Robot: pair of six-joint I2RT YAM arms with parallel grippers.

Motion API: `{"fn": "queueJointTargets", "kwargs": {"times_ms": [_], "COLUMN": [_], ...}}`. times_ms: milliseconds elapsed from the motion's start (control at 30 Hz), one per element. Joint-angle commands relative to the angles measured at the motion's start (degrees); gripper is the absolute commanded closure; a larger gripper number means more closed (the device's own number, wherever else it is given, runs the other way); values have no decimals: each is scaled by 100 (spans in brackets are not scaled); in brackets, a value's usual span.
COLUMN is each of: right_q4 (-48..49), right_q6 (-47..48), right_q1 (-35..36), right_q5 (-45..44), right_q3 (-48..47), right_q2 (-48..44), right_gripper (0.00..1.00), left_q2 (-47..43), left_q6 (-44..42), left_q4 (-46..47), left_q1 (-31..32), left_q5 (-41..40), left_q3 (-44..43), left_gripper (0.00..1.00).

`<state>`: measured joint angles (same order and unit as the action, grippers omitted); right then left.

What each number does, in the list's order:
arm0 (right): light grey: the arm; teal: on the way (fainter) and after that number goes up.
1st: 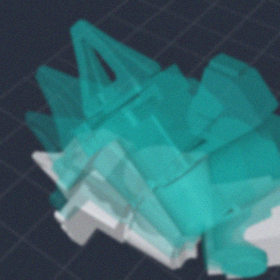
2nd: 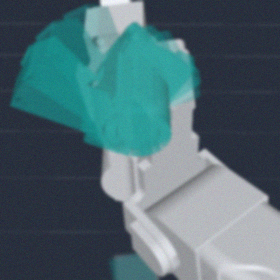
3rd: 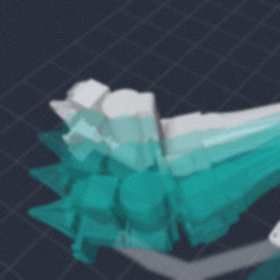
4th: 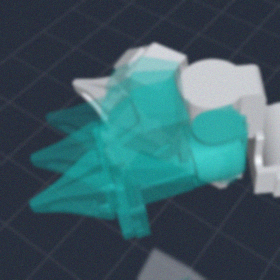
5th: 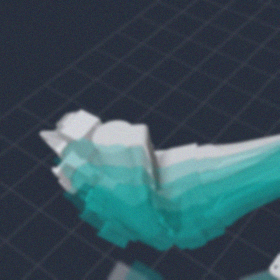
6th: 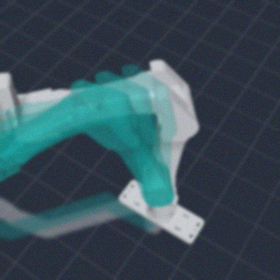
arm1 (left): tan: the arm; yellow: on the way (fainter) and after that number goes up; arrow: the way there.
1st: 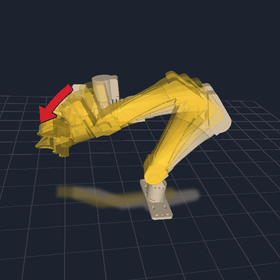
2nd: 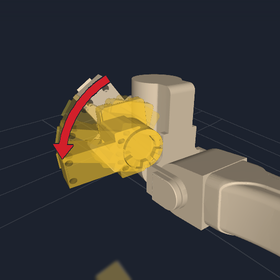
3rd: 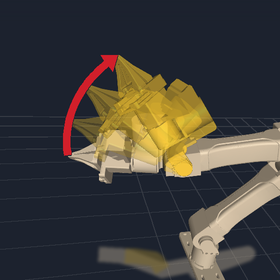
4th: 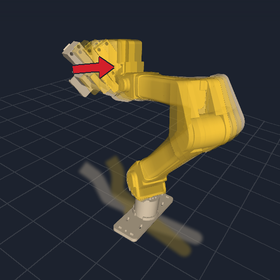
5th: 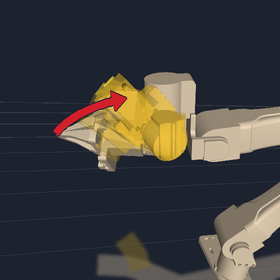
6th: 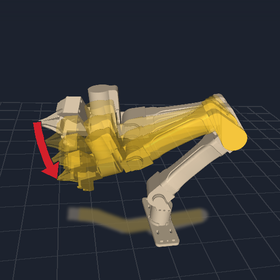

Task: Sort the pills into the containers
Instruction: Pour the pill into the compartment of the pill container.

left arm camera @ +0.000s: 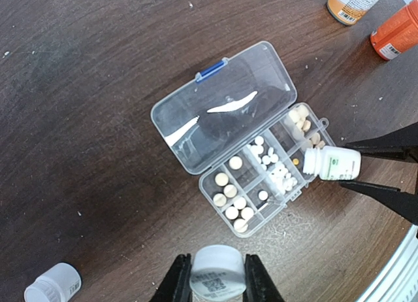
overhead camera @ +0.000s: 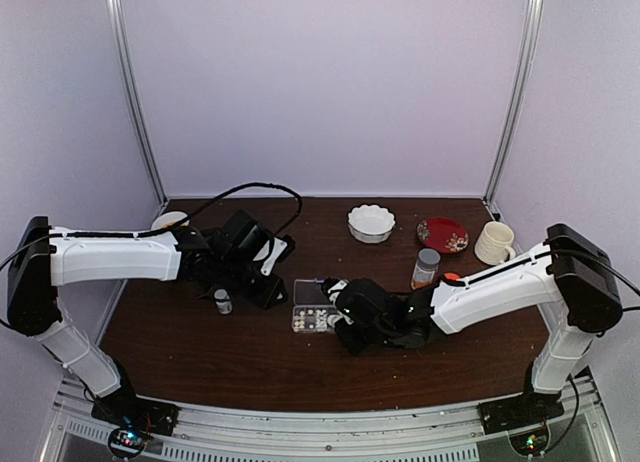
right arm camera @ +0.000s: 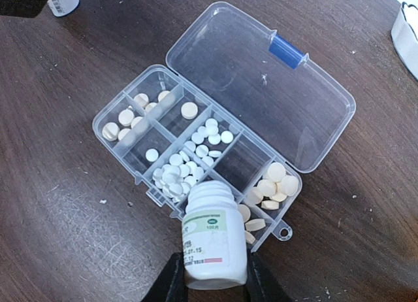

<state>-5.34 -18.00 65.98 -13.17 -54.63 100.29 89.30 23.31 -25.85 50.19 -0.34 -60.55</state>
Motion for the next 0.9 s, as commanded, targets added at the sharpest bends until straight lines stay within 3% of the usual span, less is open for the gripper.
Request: {"fn": "queueJointTargets", "kwargs": {"times_ms": [0, 333, 633, 867], "right_q4": [-208, -441, -49, -245], "right_q6": [77, 225, -190, 5], "right_q1": [9, -9, 27, 35], "right_q5": [-191, -321, 116, -260], "right_q3": [-88, -351, 74, -151], "right_q2": [-209, -568, 161, -103], "right_gripper": [100, 100, 100, 100], "left_q2": [48, 42, 44, 22], "left_q6": [7, 33, 24, 41], "left_q4": [39, 50, 45, 41], "left_q1": [-27, -33, -27, -27], "left_q5": [16, 18, 10, 16], "left_q3": [-150, -125, -126, -106], "left_gripper": [100, 100, 100, 100]}}
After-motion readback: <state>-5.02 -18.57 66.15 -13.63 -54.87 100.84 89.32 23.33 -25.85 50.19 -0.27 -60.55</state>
